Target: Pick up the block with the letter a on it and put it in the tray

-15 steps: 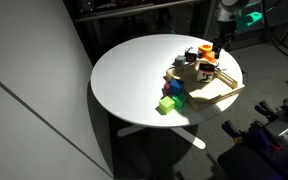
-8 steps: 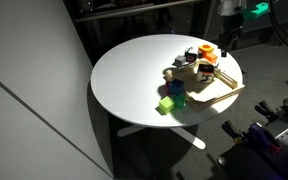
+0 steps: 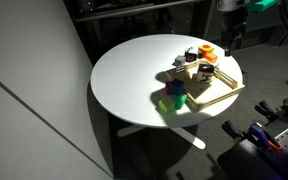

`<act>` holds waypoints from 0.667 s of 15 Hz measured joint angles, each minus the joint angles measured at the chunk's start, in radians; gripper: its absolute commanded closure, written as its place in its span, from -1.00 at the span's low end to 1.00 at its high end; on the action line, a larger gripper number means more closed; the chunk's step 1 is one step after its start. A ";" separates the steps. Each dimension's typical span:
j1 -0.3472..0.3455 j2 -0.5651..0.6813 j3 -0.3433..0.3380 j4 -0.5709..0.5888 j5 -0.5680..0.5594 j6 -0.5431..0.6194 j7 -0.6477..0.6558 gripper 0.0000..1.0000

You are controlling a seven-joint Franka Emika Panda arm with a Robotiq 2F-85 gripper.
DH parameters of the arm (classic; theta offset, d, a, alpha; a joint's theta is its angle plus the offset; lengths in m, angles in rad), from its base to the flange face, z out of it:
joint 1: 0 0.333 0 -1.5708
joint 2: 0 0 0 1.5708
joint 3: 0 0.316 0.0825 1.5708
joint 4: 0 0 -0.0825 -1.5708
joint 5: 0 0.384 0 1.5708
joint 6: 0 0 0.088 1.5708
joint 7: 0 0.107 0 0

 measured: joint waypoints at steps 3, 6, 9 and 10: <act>0.008 -0.043 0.003 -0.037 0.000 0.016 0.011 -1.00; 0.013 -0.099 0.007 -0.090 0.000 0.062 0.024 -1.00; 0.014 -0.157 0.009 -0.145 0.000 0.107 0.045 -1.00; 0.014 -0.173 0.009 -0.160 0.000 0.119 0.051 -1.00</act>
